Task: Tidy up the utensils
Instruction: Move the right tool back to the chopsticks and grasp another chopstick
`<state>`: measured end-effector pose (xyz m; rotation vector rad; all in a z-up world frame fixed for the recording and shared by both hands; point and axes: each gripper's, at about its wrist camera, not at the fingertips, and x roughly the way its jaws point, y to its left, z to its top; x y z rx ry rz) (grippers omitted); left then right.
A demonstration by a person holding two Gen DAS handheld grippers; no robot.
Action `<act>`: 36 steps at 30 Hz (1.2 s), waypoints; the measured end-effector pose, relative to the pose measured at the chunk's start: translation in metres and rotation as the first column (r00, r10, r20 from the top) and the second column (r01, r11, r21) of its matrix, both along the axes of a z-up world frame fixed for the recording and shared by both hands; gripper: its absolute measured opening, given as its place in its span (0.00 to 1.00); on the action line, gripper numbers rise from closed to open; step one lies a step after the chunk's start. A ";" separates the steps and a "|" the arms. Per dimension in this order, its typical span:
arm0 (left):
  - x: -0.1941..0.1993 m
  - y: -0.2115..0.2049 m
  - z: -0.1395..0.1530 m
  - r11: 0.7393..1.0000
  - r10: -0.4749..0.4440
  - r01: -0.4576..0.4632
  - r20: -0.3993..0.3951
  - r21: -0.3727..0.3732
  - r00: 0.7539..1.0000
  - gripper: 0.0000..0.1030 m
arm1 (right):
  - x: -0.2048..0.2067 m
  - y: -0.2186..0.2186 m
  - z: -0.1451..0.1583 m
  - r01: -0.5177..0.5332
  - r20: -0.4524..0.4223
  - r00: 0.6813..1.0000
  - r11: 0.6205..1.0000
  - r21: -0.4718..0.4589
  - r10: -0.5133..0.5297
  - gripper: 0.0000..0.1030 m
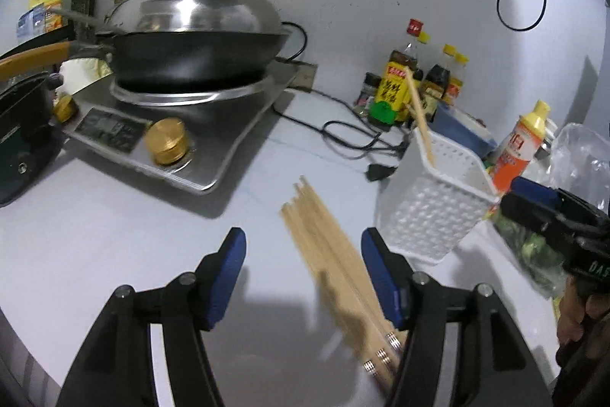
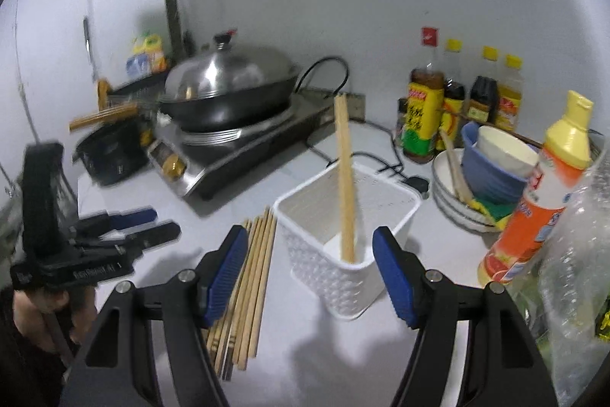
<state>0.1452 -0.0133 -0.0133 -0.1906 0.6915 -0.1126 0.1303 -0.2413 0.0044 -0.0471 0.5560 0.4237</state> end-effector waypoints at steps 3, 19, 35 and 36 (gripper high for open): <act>-0.007 0.009 -0.007 1.000 -0.003 0.003 0.002 0.009 1.000 0.61 | 0.002 0.018 -0.017 -0.022 -0.053 0.998 0.998 -0.055 0.019 0.54; -0.025 0.061 -0.030 0.999 0.038 -0.038 -0.014 -0.034 0.999 0.61 | 0.044 0.103 -0.098 -0.101 -0.235 0.972 0.951 -0.293 0.030 0.14; -0.022 0.087 -0.046 0.995 0.057 -0.062 -0.063 -0.084 0.996 0.61 | 0.070 0.129 -0.113 -0.102 -0.264 0.964 0.920 -0.379 -0.002 0.14; -0.022 0.088 -0.047 0.994 0.059 -0.065 -0.064 -0.084 0.996 0.61 | 0.072 0.130 -0.113 -0.104 -0.266 0.964 0.922 -0.372 0.001 0.14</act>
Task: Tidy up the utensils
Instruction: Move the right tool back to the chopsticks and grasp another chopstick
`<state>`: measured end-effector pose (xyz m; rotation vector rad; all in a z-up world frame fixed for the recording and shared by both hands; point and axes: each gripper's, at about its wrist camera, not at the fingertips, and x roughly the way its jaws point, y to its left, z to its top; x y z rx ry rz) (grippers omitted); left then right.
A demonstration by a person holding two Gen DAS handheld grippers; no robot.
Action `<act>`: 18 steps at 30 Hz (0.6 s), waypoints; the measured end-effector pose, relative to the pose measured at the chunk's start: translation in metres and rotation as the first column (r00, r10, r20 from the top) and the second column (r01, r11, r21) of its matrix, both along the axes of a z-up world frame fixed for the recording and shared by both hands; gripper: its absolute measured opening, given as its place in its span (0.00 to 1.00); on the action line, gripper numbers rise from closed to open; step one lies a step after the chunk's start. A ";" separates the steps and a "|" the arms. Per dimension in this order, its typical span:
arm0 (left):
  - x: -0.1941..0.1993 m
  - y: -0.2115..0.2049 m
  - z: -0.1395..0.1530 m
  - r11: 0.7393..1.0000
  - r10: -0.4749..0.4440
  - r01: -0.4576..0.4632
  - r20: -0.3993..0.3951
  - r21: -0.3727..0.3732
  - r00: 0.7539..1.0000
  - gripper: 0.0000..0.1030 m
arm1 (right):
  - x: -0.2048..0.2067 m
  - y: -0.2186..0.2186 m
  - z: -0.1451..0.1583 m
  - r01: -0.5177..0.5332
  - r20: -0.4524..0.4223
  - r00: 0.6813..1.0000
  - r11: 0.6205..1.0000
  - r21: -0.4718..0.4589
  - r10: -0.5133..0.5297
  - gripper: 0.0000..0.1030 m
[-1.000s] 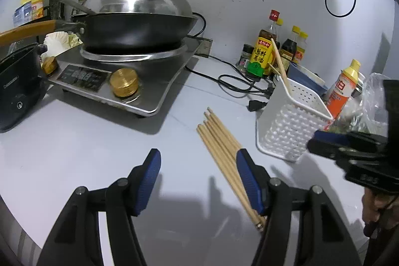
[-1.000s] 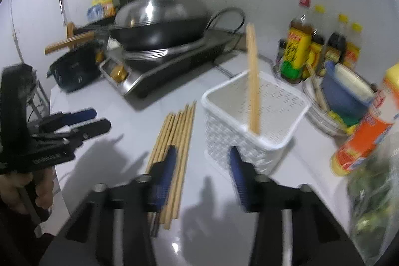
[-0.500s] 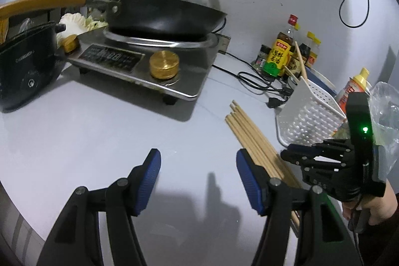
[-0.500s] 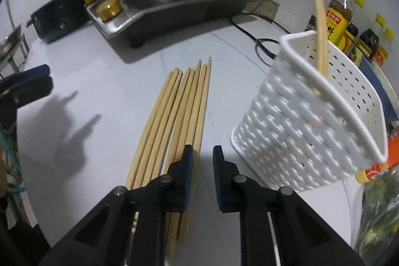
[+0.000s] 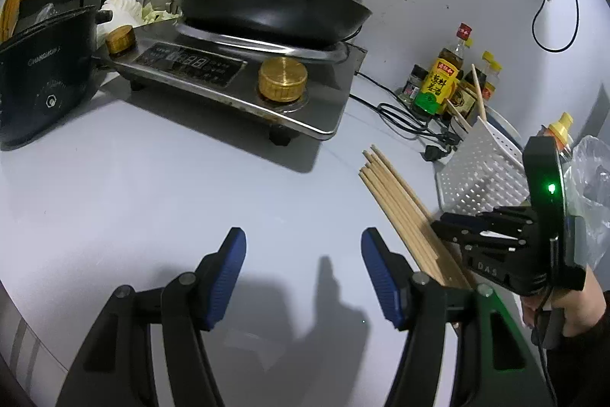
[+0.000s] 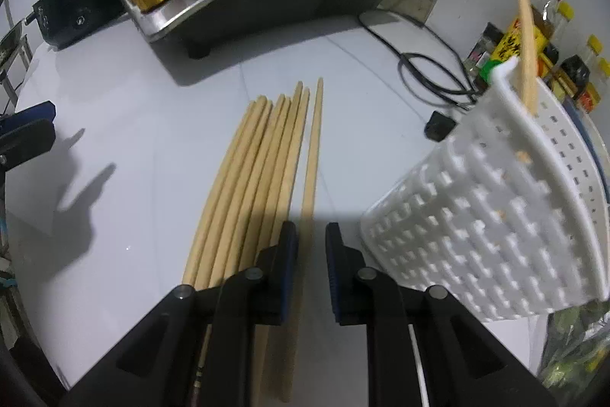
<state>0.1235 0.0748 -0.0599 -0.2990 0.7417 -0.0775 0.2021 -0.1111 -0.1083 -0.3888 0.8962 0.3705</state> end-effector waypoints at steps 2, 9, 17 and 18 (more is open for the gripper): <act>0.000 0.002 -0.001 1.000 0.004 -0.004 -0.002 -0.002 1.000 0.61 | 0.003 0.002 0.000 -0.002 -0.013 1.000 1.000 0.022 0.002 0.14; -0.002 0.004 -0.003 1.000 0.008 -0.008 -0.012 -0.005 1.000 0.61 | 0.014 0.006 0.000 0.000 -0.026 1.000 0.997 0.080 0.002 0.14; -0.004 -0.002 -0.003 1.000 0.020 -0.020 -0.026 -0.009 0.999 0.61 | 0.017 -0.004 -0.001 -0.023 -0.033 0.999 0.989 0.149 0.028 0.06; -0.003 -0.005 -0.005 1.000 0.016 -0.016 -0.037 -0.006 0.999 0.61 | 0.015 -0.005 0.000 -0.024 -0.030 0.999 0.987 0.159 0.029 0.06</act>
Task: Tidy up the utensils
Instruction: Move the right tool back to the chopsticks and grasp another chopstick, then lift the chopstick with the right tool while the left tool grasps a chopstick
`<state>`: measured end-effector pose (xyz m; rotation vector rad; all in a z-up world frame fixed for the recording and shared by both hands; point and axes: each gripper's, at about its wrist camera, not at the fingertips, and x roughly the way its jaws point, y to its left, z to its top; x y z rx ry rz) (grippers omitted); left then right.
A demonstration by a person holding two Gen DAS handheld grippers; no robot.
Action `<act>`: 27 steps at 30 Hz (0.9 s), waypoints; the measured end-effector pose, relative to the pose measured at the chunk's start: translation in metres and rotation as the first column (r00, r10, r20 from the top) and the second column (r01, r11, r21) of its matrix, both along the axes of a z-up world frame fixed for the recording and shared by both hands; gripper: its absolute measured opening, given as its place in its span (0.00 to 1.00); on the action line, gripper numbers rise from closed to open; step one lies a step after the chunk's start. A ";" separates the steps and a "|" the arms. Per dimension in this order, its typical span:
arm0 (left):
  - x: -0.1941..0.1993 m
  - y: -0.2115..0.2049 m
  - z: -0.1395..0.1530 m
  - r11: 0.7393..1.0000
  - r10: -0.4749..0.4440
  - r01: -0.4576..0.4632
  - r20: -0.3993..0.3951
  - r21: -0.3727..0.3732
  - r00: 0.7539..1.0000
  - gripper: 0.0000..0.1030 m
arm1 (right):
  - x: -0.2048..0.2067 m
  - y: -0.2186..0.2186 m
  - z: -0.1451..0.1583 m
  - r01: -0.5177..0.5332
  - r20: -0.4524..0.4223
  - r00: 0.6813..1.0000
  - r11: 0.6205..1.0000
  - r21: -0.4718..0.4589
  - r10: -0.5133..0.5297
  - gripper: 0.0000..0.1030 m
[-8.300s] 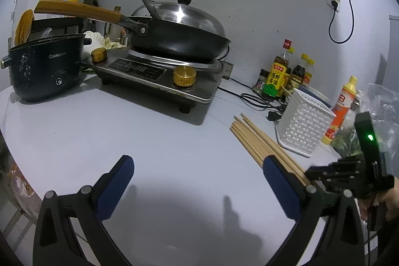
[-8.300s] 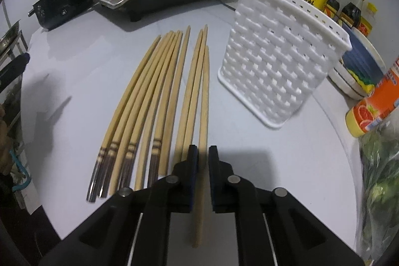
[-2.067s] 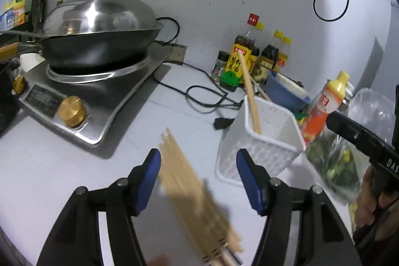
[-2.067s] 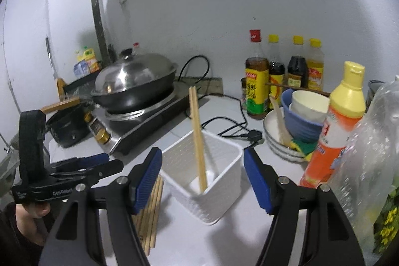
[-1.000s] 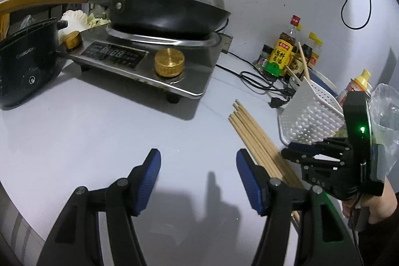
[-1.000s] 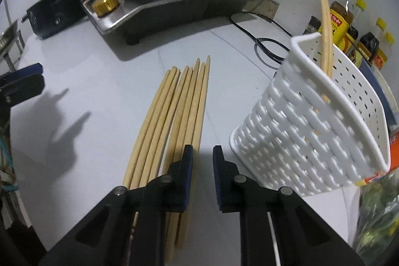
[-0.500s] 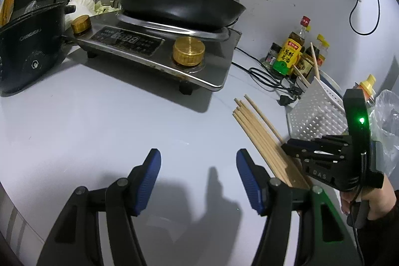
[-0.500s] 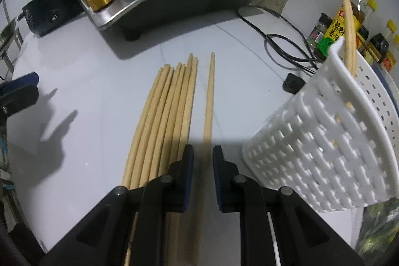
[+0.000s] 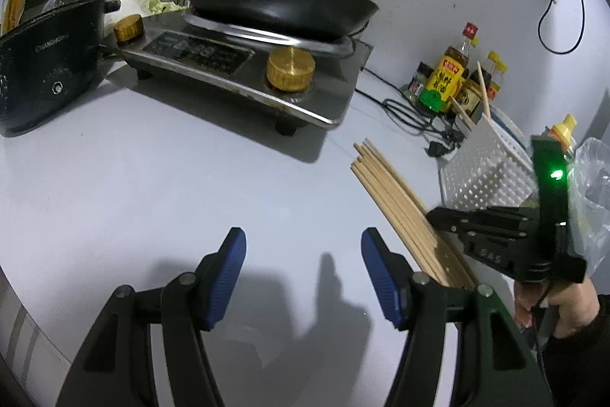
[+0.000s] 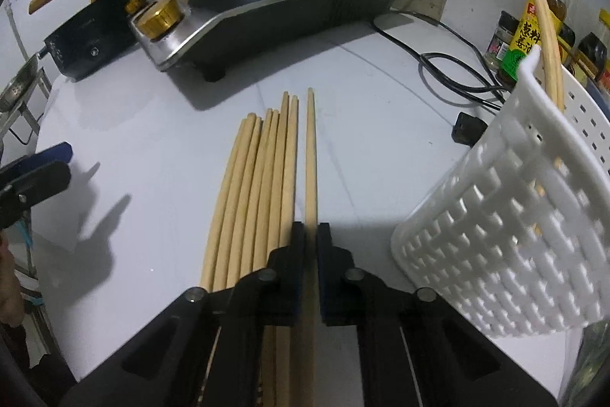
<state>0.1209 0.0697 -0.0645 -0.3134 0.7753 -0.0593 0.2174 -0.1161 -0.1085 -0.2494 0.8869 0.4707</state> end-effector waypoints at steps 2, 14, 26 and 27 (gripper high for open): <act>0.002 -0.008 -0.002 1.000 -0.009 0.010 -0.018 0.004 1.000 0.61 | -0.007 -0.002 0.003 -0.002 0.013 1.000 1.000 0.014 0.002 0.06; 0.021 -0.075 -0.009 0.986 -0.108 0.115 -0.067 0.117 0.992 0.61 | -0.051 -0.040 0.037 -0.049 0.093 0.995 0.988 0.145 0.035 0.05; 0.039 -0.119 -0.025 0.959 -0.160 0.186 -0.133 0.213 0.978 0.63 | -0.071 -0.089 0.045 -0.040 0.130 0.991 0.977 0.209 0.012 0.05; 0.039 -0.119 -0.024 0.957 -0.161 0.188 -0.135 0.221 0.978 0.63 | -0.071 -0.092 0.044 -0.035 0.129 0.992 0.976 0.214 0.007 0.05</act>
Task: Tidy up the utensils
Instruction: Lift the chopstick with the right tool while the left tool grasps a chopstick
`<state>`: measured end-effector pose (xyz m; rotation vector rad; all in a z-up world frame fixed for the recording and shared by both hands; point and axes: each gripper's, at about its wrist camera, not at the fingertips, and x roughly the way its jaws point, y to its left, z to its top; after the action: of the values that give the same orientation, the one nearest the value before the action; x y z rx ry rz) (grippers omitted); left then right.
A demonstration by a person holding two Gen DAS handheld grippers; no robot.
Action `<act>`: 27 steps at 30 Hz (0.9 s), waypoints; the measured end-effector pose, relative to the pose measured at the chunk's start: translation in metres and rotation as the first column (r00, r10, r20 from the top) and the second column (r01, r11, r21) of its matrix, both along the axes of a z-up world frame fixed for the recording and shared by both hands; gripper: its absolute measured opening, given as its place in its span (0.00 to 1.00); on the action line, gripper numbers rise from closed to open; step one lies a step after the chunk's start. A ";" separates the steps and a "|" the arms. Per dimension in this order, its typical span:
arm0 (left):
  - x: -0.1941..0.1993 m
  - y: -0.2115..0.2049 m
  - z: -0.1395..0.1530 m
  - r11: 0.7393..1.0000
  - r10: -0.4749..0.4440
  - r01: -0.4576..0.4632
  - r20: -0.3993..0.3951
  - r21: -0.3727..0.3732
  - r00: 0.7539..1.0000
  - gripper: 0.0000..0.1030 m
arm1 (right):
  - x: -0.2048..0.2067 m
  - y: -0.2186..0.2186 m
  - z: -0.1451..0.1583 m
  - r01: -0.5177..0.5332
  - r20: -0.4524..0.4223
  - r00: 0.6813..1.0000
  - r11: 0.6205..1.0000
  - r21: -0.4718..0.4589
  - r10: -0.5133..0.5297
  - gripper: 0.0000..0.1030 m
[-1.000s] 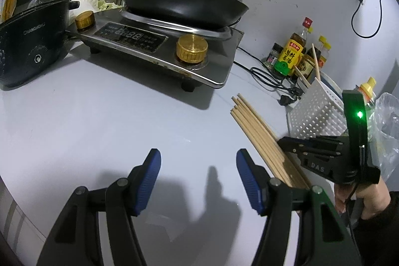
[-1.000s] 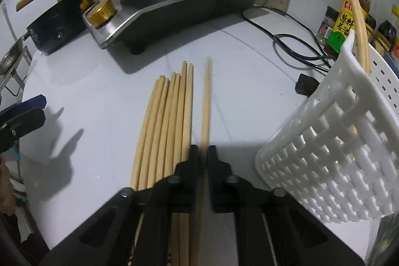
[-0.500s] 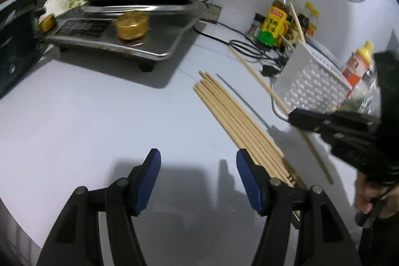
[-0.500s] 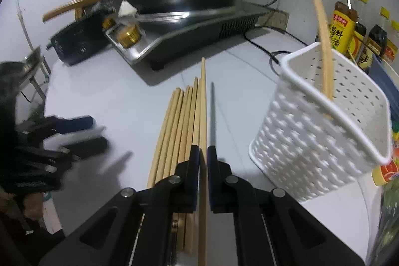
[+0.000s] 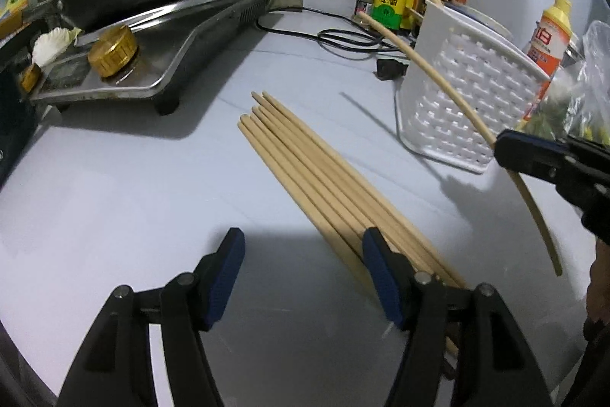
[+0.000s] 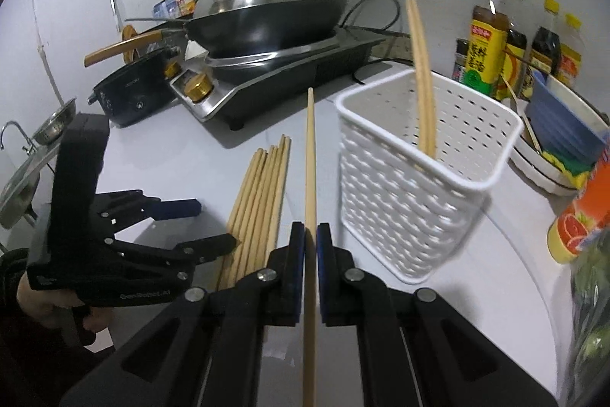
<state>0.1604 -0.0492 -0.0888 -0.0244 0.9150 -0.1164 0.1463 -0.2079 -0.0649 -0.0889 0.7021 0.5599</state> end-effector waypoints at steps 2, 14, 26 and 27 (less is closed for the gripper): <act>0.000 0.000 0.001 1.000 0.003 -0.003 -0.006 0.023 1.000 0.63 | -0.001 -0.007 -0.002 0.003 -0.001 1.000 1.000 0.016 -0.003 0.06; -0.005 0.007 0.000 0.988 0.015 -0.014 -0.006 0.153 1.000 0.63 | -0.004 -0.012 -0.004 -0.015 0.011 1.000 0.999 0.047 0.015 0.06; -0.001 0.007 0.001 0.997 -0.036 0.038 -0.025 0.072 0.999 0.10 | -0.021 -0.024 0.023 -0.041 0.049 0.998 0.990 0.132 0.035 0.06; -0.003 0.007 0.001 0.997 -0.036 0.038 -0.023 0.068 0.999 0.09 | -0.022 -0.025 0.027 -0.043 0.055 0.998 0.990 0.136 0.036 0.06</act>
<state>0.1577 -0.0421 -0.0882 0.0551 0.9408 -0.1195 0.1239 -0.2331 -0.0381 0.0107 0.6104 0.6400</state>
